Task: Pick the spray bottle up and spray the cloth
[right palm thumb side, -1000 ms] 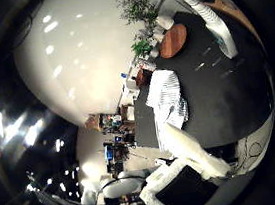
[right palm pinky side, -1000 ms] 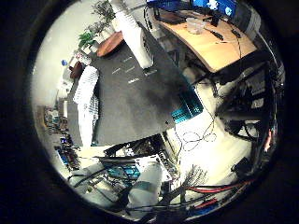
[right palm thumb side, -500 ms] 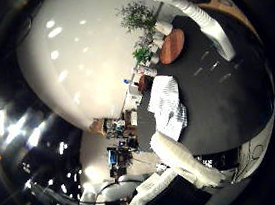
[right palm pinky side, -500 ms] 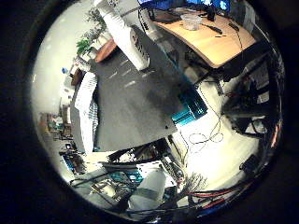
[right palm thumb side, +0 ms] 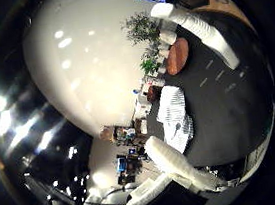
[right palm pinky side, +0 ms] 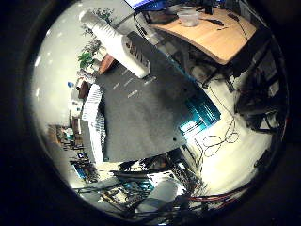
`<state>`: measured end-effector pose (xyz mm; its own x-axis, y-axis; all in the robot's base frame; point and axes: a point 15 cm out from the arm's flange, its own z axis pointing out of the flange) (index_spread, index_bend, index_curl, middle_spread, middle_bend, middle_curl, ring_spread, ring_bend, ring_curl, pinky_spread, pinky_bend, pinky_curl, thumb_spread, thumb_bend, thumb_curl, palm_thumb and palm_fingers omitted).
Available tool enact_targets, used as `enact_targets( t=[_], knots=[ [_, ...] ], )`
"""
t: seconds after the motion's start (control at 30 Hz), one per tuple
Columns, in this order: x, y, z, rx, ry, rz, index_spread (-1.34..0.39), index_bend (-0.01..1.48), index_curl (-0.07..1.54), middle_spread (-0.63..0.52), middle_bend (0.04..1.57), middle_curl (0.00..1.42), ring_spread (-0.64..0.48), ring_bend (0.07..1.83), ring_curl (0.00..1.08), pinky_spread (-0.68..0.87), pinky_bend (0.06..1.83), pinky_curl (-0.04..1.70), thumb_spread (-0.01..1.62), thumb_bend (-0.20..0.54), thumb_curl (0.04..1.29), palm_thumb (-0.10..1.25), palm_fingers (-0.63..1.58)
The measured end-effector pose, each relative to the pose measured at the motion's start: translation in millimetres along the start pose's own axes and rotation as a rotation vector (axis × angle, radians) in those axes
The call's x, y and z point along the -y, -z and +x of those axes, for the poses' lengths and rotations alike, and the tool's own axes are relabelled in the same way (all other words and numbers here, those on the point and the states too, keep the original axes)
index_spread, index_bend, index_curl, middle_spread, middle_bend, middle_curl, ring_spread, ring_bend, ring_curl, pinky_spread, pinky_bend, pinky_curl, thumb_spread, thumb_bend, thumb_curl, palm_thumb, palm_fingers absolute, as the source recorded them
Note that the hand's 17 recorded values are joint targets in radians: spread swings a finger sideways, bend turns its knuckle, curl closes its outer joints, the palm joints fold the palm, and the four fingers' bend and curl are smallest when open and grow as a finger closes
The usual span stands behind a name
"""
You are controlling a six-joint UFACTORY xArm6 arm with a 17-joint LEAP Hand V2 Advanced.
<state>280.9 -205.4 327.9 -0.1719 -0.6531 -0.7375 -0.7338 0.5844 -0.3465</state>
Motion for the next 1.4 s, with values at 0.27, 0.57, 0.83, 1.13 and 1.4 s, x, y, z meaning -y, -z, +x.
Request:
enact_targets(
  t=[0.27, 0.57, 0.83, 1.13, 1.4],
  knots=[
    [15, 6, 20, 0.017, -0.019, 0.009, -0.23, 0.14, 0.22, 0.19, 0.2, 0.3, 0.17, 0.31, 0.27, 0.31, 0.42, 0.32, 1.12, -0.021, 0.3, 0.56, -0.02],
    [33, 9, 39, 0.035, -0.027, -0.003, -0.23, 0.15, 0.23, 0.19, 0.2, 0.32, 0.17, 0.31, 0.27, 0.31, 0.41, 0.32, 1.12, -0.021, 0.29, 0.56, -0.01],
    [57, 11, 47, 0.034, 0.004, -0.013, -0.23, 0.15, 0.24, 0.19, 0.21, 0.33, 0.17, 0.31, 0.27, 0.31, 0.4, 0.32, 1.13, -0.021, 0.29, 0.55, 0.0],
    [86, 2, 44, 0.066, 0.038, -0.002, -0.22, 0.15, 0.24, 0.19, 0.21, 0.33, 0.17, 0.31, 0.27, 0.31, 0.39, 0.32, 1.13, -0.02, 0.29, 0.55, 0.02],
    [108, -16, 40, 0.092, 0.059, 0.021, -0.2, 0.15, 0.24, 0.19, 0.22, 0.34, 0.17, 0.32, 0.27, 0.32, 0.38, 0.32, 1.14, -0.018, 0.29, 0.56, 0.04]
  ],
)
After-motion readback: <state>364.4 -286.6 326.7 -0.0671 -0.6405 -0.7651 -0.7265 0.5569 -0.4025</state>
